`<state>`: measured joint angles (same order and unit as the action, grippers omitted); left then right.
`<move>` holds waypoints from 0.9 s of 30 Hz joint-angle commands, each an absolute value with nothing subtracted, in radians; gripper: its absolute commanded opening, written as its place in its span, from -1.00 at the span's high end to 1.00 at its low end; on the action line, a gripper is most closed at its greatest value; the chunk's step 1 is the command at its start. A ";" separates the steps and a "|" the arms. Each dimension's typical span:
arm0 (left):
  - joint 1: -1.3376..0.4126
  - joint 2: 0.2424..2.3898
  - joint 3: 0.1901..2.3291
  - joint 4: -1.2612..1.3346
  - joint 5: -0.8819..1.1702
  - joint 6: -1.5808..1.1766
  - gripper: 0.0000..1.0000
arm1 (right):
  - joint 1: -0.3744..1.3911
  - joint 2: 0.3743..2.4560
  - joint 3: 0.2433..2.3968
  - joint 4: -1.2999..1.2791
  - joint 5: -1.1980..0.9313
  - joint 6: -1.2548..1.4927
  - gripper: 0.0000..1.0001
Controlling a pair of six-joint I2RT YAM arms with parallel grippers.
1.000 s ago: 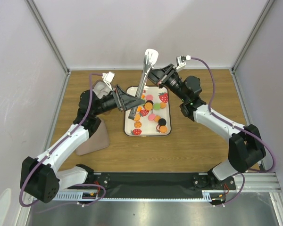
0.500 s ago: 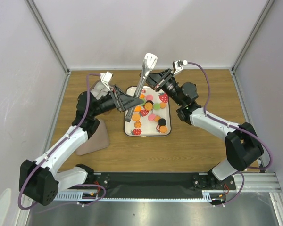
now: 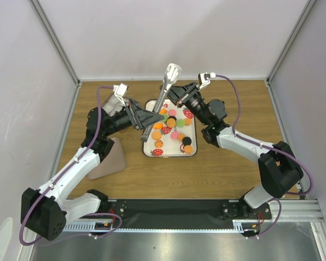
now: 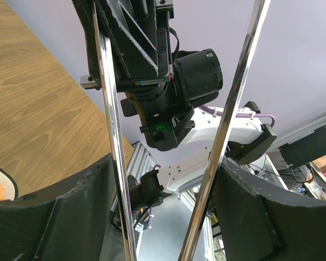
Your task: Pack the cookies
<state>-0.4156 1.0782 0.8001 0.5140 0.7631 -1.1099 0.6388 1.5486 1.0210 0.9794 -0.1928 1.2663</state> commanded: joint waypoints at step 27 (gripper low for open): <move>-0.408 1.031 0.816 0.518 0.747 -1.098 -0.15 | 0.657 1.416 0.999 0.899 -0.066 1.120 -0.20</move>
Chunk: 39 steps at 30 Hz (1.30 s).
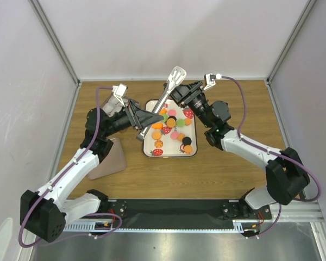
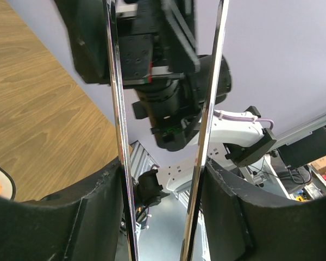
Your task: Pack the cookies
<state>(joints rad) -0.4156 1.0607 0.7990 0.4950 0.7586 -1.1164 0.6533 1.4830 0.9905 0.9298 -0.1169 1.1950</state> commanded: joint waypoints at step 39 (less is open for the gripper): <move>-0.517 1.012 0.882 -0.290 0.217 -0.580 -0.04 | 0.121 1.075 0.945 -0.273 -0.104 0.511 -0.56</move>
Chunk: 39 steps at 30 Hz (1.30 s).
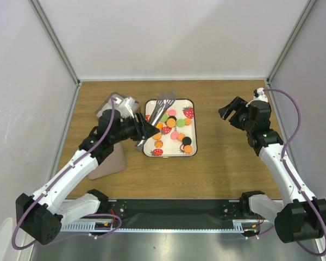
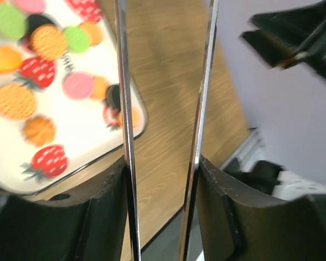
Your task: Pack the cookies
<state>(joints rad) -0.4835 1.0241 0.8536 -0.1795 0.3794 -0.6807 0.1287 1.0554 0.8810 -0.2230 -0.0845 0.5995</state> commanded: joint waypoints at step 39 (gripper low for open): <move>-0.888 1.141 0.784 -0.508 -0.175 -0.495 0.06 | 0.075 1.106 0.937 -0.276 -0.186 0.471 -0.59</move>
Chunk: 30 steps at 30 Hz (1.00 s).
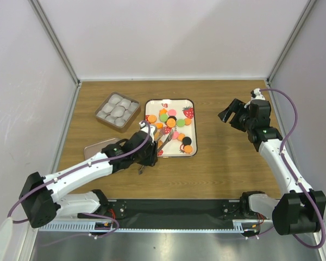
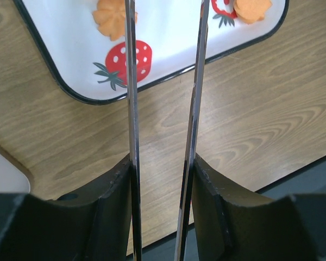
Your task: Pack the cookies
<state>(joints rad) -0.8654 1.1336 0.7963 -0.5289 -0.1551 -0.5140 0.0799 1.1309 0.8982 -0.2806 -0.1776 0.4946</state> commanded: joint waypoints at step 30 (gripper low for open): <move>-0.939 1.379 0.879 -0.449 -0.264 -0.466 0.02 | 0.072 1.106 0.945 -0.244 -0.285 0.491 -0.61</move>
<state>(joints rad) -0.9306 1.3724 0.8146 -0.4839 -0.2119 -0.4866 0.0761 1.1248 0.9058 -0.2722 -0.2703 0.4953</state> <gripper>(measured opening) 0.496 0.807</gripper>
